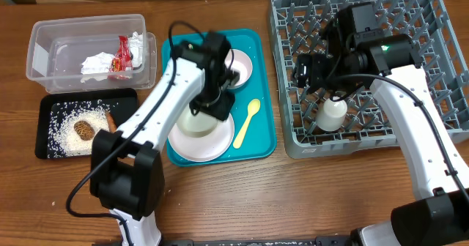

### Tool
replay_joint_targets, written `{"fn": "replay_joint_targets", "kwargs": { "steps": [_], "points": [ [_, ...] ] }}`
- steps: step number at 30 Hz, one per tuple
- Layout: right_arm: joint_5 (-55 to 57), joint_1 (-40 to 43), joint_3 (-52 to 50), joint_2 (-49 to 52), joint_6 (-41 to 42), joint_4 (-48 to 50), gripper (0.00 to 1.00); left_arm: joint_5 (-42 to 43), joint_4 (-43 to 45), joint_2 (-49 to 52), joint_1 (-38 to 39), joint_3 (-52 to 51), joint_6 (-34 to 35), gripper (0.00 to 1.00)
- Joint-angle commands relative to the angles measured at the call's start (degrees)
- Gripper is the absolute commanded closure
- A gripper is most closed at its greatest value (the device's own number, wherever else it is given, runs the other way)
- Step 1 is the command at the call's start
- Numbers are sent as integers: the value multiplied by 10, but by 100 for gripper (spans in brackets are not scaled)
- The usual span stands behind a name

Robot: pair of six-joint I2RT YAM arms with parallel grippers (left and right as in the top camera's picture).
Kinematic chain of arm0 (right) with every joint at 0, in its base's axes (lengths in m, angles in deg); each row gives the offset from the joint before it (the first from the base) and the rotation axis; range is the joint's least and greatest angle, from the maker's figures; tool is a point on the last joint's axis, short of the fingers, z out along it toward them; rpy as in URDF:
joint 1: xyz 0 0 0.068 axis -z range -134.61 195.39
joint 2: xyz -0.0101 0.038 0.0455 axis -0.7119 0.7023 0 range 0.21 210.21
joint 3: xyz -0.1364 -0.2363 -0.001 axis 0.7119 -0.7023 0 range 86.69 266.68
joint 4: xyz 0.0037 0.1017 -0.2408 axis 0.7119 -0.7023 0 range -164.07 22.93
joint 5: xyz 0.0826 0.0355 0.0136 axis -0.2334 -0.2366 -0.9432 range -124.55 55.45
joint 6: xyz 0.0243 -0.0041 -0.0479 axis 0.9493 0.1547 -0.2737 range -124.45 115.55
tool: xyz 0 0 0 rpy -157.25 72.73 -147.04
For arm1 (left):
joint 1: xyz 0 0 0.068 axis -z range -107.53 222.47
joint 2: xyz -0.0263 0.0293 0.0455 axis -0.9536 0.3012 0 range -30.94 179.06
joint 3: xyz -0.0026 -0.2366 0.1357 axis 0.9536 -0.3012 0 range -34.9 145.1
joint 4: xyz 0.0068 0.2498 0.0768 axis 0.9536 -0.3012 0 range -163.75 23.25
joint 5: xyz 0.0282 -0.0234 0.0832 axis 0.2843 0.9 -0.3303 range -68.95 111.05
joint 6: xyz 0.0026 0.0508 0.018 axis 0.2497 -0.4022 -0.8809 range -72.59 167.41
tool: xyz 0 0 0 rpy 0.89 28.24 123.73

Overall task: Sort waste into correct bins and load items into the dishwasher
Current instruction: 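Reach the right gripper to the white bowl and grasp its rim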

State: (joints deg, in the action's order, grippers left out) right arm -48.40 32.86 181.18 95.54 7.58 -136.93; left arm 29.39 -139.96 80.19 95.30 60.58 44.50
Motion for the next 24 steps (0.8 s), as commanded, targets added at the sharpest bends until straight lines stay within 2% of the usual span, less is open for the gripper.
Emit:
{"fn": "replay_joint_targets", "kwargs": {
  "steps": [1, 5, 7, 11, 14, 17, 24],
  "points": [
    [-36, -28, 9, -9, 15, 27, 11, -15, -65, -6, -28, 127, 46, 41],
    [-38, -75, -5, -7, 46, 73, 13, -12, -105, -6, -94, 220, 67, 40],
    [-38, -103, -8, 3, 62, 93, 15, -11, -105, -6, -132, 245, 80, 37],
    [-36, -166, -8, 46, 101, 135, 19, 19, -96, -5, -202, 254, 80, 25],
    [-22, -206, -8, 88, 136, 161, 20, 23, -101, 0, -240, 253, 73, 23],
    [-3, -238, -8, 129, 169, 175, 23, 22, -105, 2, -258, 252, 68, 23],
    [5, -275, -8, 212, 213, 177, 41, 22, -105, 2, -261, 246, 59, 23]
  ]
}}
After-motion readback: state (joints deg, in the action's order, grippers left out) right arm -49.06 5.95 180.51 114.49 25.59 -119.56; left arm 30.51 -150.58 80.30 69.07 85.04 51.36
